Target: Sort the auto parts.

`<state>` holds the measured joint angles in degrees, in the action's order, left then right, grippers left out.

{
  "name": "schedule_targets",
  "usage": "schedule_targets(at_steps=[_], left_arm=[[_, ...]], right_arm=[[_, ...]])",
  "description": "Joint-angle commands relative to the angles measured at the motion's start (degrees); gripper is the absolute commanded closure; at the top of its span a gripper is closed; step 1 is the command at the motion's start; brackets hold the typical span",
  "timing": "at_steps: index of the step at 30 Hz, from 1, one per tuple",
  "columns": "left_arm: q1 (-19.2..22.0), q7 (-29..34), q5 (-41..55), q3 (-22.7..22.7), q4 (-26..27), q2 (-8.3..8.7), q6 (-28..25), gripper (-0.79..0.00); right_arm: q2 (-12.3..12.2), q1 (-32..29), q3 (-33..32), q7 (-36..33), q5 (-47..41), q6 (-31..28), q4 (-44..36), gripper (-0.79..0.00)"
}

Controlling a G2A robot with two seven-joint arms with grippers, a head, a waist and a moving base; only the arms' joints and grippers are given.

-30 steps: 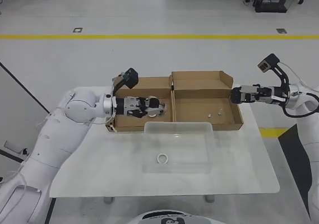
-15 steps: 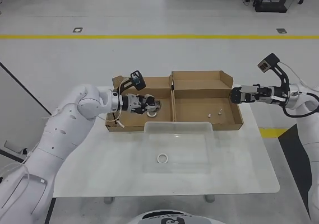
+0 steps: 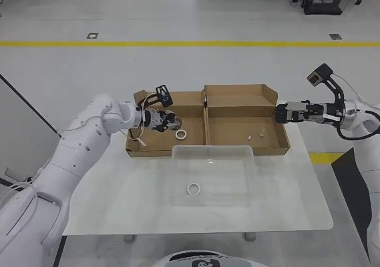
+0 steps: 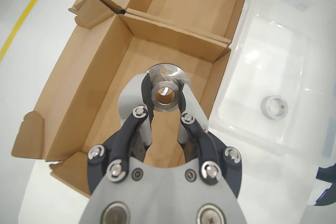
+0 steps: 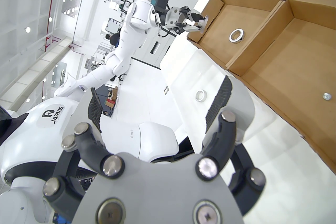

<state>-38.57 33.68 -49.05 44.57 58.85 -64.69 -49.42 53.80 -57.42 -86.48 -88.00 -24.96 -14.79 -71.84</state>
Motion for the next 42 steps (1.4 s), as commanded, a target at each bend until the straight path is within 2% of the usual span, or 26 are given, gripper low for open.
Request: schedule_targets(at_steps=[1, 15, 32, 42], left_arm=[[0.5, -0.3, -1.7, -0.8, -1.1, -0.25, -0.7, 0.000], [1.3, -4.7, -9.1, -5.7, -8.4, -2.25, -2.6, 0.000], [3.4, -15.3, -19.2, -9.5, -16.6, -4.93, -0.1, 0.000], [4.9, -18.9, -22.3, -11.3, -21.4, -6.76, -0.1, 0.000]], right_arm=[[0.0, 0.0, 0.0, 0.0, 0.0, 0.0, 0.0, -0.785], [0.0, 0.0, 0.0, 0.0, 0.0, 0.0, 0.0, -0.785], [0.0, 0.0, 0.0, 0.0, 0.0, 0.0, 0.0, -0.785], [0.0, 0.0, 0.0, 0.0, 0.0, 0.0, 0.0, -0.785]])
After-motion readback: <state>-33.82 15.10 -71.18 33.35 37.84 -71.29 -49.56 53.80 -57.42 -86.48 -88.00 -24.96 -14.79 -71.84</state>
